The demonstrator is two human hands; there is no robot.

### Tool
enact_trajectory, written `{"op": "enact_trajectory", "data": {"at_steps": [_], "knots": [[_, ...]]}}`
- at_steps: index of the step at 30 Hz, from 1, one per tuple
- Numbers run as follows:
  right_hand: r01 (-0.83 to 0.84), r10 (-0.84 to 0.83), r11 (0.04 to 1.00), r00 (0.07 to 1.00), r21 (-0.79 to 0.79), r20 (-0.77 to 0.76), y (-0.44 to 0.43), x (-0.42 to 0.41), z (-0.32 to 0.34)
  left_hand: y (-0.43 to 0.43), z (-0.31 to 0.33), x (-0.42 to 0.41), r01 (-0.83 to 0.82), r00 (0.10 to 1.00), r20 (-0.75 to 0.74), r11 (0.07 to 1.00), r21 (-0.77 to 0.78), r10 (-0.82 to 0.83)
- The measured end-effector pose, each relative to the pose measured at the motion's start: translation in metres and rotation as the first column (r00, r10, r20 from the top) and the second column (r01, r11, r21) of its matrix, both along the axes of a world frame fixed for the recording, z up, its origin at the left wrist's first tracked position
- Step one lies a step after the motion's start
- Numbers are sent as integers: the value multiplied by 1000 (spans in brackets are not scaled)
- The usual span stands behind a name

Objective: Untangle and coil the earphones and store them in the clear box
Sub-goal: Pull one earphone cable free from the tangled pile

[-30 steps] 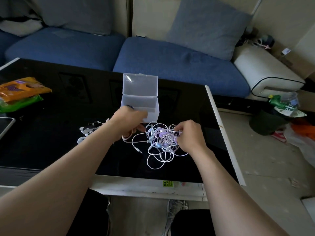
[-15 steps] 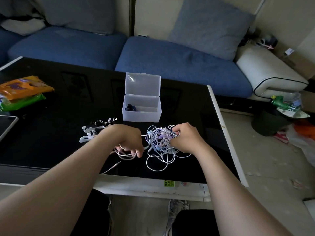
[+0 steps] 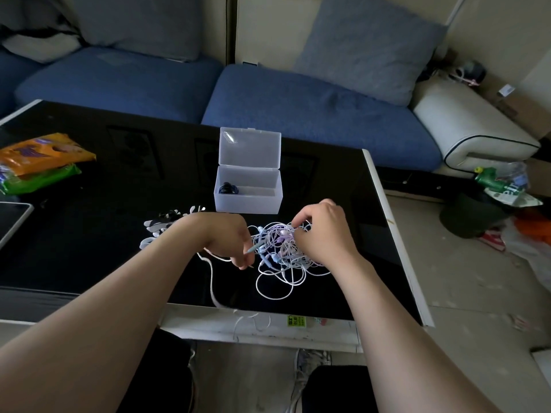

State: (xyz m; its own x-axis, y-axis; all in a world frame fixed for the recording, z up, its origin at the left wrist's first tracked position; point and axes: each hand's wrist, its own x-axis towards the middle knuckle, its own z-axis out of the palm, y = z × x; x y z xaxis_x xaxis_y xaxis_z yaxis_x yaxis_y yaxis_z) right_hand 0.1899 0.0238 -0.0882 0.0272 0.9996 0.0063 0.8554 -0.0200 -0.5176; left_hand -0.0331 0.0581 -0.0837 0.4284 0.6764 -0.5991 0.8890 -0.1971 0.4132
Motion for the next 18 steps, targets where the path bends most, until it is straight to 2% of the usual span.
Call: {"op": "enact_trajectory", "data": {"at_steps": [3, 5, 7, 10, 13, 15, 18], "knots": [[-51, 16, 981, 983, -188, -181, -2, -12, 3, 1, 0, 1, -88, 989, 118, 996, -28, 91], [-102, -3, 924, 962, -369, -274, -5, -22, 3, -3, 2, 2, -114, 975, 177, 988, -104, 131], [-138, -30, 865, 945, -482, -325, -7, -26, 4, -8, 5, 5, -79, 972, 206, 984, -159, 111], [-131, -64, 856, 933, -499, -355, -5, -22, 2, -17, 14, 11, 19, 962, 271, 977, -212, 40], [-133, -120, 864, 883, -485, -454, -2, -14, -2, -21, 19, 13, 31, 957, 287, 963, -268, 49], [-108, -197, 860, 832, -499, -519, -2, -12, -5, -20, 18, 11, -20, 962, 251, 950, -311, 102], [-40, -269, 853, 820, -521, -504, 0, -10, -9, -16, 10, 11, -218, 940, 211, 949, -229, 267]]}}
